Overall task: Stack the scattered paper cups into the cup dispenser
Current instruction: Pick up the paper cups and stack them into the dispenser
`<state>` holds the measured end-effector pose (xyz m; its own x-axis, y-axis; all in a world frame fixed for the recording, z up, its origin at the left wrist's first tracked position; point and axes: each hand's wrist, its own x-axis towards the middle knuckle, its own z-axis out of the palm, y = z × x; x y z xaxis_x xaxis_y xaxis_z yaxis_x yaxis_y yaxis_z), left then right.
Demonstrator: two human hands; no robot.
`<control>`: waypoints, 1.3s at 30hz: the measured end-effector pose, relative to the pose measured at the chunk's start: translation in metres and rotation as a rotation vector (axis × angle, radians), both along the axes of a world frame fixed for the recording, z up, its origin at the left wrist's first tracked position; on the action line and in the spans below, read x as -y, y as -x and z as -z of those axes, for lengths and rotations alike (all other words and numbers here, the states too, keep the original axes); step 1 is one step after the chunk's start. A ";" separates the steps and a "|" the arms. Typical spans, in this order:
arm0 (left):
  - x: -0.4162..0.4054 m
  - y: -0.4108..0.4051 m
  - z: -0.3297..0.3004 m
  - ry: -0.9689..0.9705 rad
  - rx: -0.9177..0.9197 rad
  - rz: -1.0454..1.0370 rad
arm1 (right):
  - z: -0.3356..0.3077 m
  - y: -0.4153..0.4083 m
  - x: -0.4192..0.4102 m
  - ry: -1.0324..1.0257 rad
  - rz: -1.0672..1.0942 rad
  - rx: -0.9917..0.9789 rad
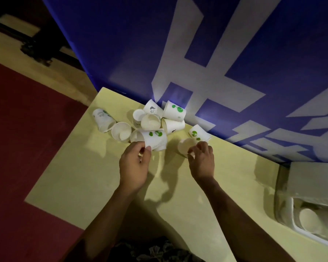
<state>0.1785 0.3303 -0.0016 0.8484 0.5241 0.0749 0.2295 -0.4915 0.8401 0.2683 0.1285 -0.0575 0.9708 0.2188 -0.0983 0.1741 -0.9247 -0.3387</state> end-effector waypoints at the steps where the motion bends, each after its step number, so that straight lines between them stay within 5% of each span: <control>1: 0.008 0.001 -0.003 -0.034 -0.006 0.050 | -0.004 0.009 0.008 -0.049 0.044 0.033; 7: 0.061 0.003 -0.017 -0.134 -0.008 0.318 | -0.038 0.067 0.067 -0.351 0.264 0.157; 18: 0.200 0.017 -0.038 -0.129 -0.003 0.594 | -0.088 0.154 0.200 -0.538 0.574 0.282; 27: 0.324 0.034 -0.045 -0.171 -0.052 0.668 | -0.089 0.172 0.342 -0.330 0.654 0.396; 39: 0.429 0.040 -0.061 -0.226 -0.015 0.646 | -0.036 0.131 0.418 0.014 0.252 0.050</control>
<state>0.1385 -0.0991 0.0592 0.9874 -0.1149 0.1089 -0.1582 -0.6968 0.6996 0.1373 -0.2899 -0.0218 0.9982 -0.0322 -0.0497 -0.0466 -0.9455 -0.3223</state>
